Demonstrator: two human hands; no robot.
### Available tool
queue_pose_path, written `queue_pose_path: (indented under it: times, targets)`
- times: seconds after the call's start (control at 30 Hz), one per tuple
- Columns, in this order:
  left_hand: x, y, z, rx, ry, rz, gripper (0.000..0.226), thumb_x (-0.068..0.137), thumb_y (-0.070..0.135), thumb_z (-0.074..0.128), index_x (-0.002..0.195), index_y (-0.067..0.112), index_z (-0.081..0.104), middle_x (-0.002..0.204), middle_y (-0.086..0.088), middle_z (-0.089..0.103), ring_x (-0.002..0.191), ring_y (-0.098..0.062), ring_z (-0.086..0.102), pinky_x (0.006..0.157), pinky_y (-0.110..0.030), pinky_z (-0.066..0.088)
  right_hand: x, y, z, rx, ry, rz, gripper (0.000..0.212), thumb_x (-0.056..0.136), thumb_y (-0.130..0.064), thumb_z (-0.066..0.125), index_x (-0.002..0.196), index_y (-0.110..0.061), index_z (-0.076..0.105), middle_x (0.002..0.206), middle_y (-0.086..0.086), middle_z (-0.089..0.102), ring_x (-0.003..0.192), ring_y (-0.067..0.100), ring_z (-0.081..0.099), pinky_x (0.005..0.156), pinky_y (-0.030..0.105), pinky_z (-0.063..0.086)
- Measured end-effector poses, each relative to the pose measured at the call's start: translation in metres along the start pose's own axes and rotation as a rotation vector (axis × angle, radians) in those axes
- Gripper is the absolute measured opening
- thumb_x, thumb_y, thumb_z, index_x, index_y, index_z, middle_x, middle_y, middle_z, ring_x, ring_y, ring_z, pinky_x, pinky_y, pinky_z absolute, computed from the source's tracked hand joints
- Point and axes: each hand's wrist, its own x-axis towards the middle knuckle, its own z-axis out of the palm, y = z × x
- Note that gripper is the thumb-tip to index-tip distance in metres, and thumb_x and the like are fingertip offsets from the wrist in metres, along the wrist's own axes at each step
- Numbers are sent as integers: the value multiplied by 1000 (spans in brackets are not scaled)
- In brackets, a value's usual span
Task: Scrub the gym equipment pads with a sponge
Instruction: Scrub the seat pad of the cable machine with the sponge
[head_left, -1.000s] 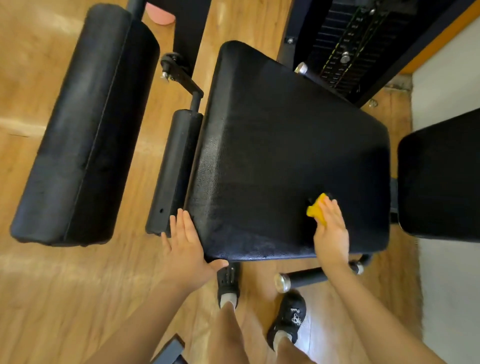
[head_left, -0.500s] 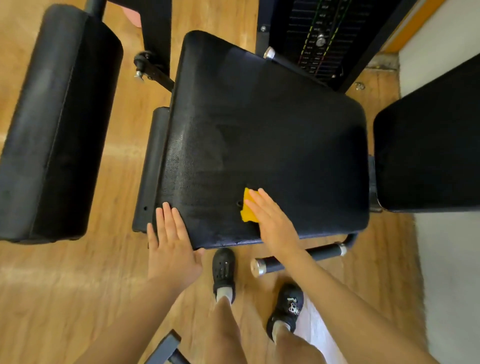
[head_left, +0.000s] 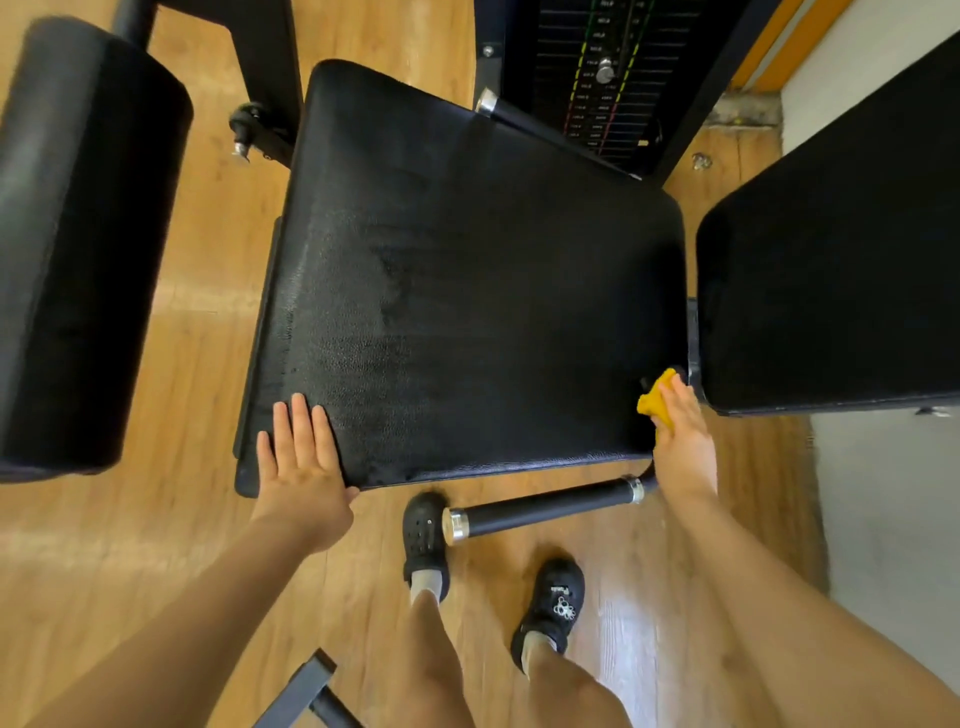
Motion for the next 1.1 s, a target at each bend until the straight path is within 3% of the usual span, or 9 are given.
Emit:
queue_pose_path:
  times: [0.23, 0.33, 0.4, 0.5, 0.6, 0.7, 0.8, 1.0, 1.1]
  targets:
    - [-1, 4, -13, -10, -134, -39, 91, 99, 45, 31, 117, -1, -46, 121, -18, -56, 132, -42, -38, 112, -52, -15, -10, -18, 16, 121, 96, 176, 47, 96, -4, 45, 142, -10, 37, 151, 2, 30, 142, 17, 20, 107, 17, 14]
    - [-1, 3, -14, -38, -146, -33, 91, 99, 45, 31, 118, 1, -46, 121, -17, -57, 132, -41, -39, 112, -52, -15, -19, -9, 10, -31, -73, -83, 53, 91, 5, 46, 142, -5, 33, 152, 9, 26, 142, 23, 18, 112, 22, 12]
    - [-2, 4, -15, -45, -148, -35, 91, 99, 46, 31, 118, 1, -45, 121, -17, -56, 132, -42, -38, 112, -52, -15, -18, 3, -6, -205, -243, -307, 64, 87, 13, 46, 144, -7, 25, 154, 3, 13, 143, 21, 9, 113, 27, 22]
    - [-3, 4, -17, -54, -164, -38, 91, 99, 46, 31, 118, 1, -45, 121, -17, -57, 132, -41, -39, 112, -52, -16, 3, 14, -31, -293, -410, -337, 72, 87, 14, 47, 145, -16, 19, 149, -13, 5, 140, 9, 2, 107, 24, 30]
    - [-3, 4, -18, -51, -174, -37, 90, 99, 46, 30, 117, 2, -47, 120, -17, -57, 131, -41, -40, 111, -53, -16, 16, 10, -25, -35, -231, -209, 56, 92, 4, 47, 143, -11, 31, 152, -1, 23, 142, 17, 18, 113, 35, 26]
    - [-3, 3, -17, -41, -175, -36, 90, 99, 46, 29, 116, 2, -47, 119, -18, -58, 126, -40, -45, 111, -53, -16, 11, -5, -2, 70, -29, 38, 49, 95, -6, 45, 143, -12, 33, 152, 3, 27, 141, 18, 22, 111, 23, 16]
    - [-2, 2, -15, -15, -165, -36, 90, 100, 46, 27, 114, 1, -50, 116, -19, -61, 113, -36, -52, 110, -53, -17, 4, -13, 10, 83, 89, 85, 48, 95, -4, 46, 141, -12, 37, 150, 4, 31, 140, 19, 26, 107, 19, 17]
    - [-2, 0, -14, 0, -154, -31, 93, 100, 48, 26, 107, 2, -55, 111, -18, -63, 114, -36, -50, 110, -54, -15, -14, -3, 16, 115, 1, 63, 58, 93, 7, 41, 144, -16, 30, 151, 2, 31, 139, 20, 28, 114, 40, 27]
    - [-2, 0, -14, 3, -161, -24, 92, 100, 47, 25, 109, 1, -53, 111, -19, -63, 106, -37, -55, 111, -55, -14, -26, 2, 11, 63, -118, 46, 64, 91, 15, 36, 146, -16, 24, 152, -2, 27, 142, 14, 20, 115, 33, 23]
